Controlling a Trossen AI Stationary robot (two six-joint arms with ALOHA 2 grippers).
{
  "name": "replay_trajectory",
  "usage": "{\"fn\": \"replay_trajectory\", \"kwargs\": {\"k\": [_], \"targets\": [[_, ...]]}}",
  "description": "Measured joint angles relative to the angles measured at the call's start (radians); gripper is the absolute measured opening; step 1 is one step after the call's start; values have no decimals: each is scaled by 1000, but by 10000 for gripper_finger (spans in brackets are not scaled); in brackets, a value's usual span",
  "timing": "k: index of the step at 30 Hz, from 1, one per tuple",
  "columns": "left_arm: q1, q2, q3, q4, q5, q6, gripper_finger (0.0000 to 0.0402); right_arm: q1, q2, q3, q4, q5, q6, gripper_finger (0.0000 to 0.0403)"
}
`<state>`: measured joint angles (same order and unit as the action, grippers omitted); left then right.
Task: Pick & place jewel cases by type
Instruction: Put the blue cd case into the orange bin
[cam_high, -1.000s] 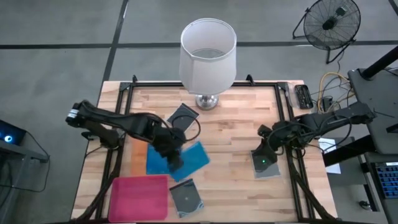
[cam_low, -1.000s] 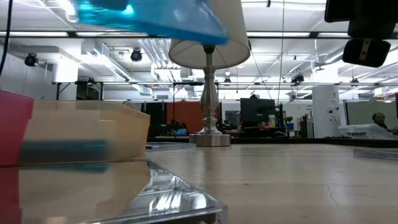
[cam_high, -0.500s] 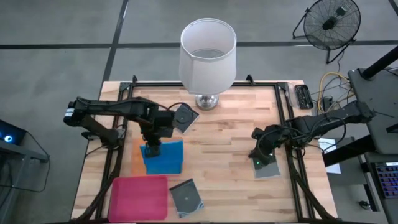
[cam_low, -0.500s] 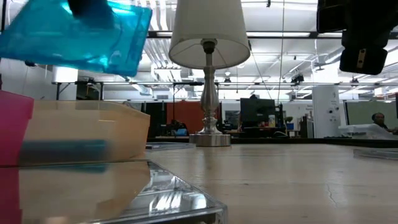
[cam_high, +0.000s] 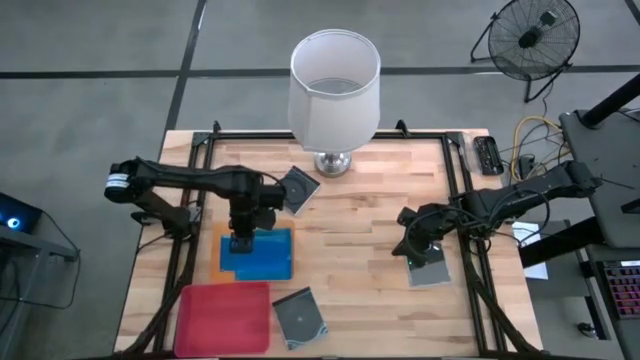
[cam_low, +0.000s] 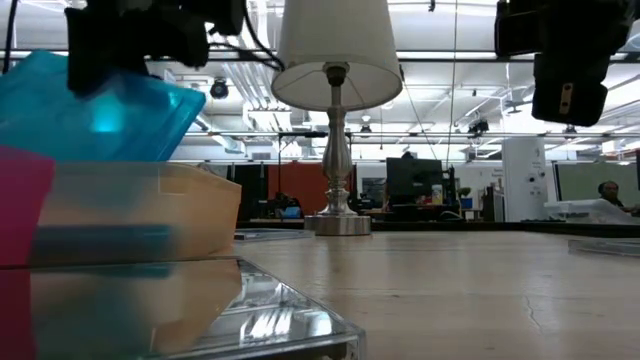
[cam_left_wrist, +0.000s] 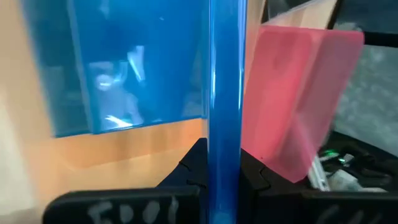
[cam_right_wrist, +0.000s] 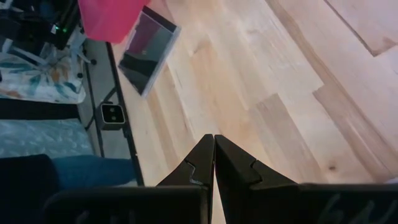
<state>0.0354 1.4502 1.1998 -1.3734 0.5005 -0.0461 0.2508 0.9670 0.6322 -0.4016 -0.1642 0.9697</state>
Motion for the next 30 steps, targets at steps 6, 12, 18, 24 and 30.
{"fn": "replay_trajectory", "kwargs": {"k": [6, 12, 18, 24, 30], "targets": [[1, -1, -64, 106, 66, -14, 5, 0, 3, 0, 16, 3, -4, 8], [25, -1, -96, 236, 90, -33, 5, 0, 2, 0, 23, 3, -1, 8], [47, -1, -135, 251, 97, -40, 7, 0, 2, 0, 24, 2, 19, 8], [48, -1, -148, 258, 74, -69, 34, 0, 2, 0, 24, 2, 18, 8], [48, -1, -149, 277, 16, -101, 57, 0, 2, 0, 25, 0, 16, 8]]}}
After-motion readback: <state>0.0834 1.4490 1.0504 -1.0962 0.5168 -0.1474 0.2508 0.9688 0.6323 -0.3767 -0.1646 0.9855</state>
